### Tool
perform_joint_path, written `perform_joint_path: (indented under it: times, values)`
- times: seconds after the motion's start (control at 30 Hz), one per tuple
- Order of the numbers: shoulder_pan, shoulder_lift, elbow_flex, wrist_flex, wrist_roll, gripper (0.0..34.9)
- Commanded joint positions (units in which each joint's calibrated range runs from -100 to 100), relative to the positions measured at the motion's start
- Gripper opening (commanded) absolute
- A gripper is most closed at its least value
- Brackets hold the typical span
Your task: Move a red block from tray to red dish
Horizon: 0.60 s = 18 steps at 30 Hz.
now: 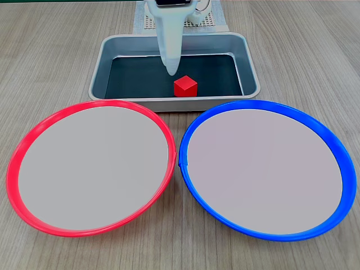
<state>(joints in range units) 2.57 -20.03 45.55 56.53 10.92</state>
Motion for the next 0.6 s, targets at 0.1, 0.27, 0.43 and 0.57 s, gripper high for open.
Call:
perform_joint_path:
  times: [0.1,0.27,0.43,0.57]
  values:
    - [-2.8,2.5,0.9,-1.2,7.1,20.1]
    - [-3.3,5.7,2.1,-3.1,9.1,19.4]
    - [-3.0,8.8,2.1,-6.0,10.4,18.6]
    - [-3.0,10.0,2.1,-7.9,11.0,12.7]
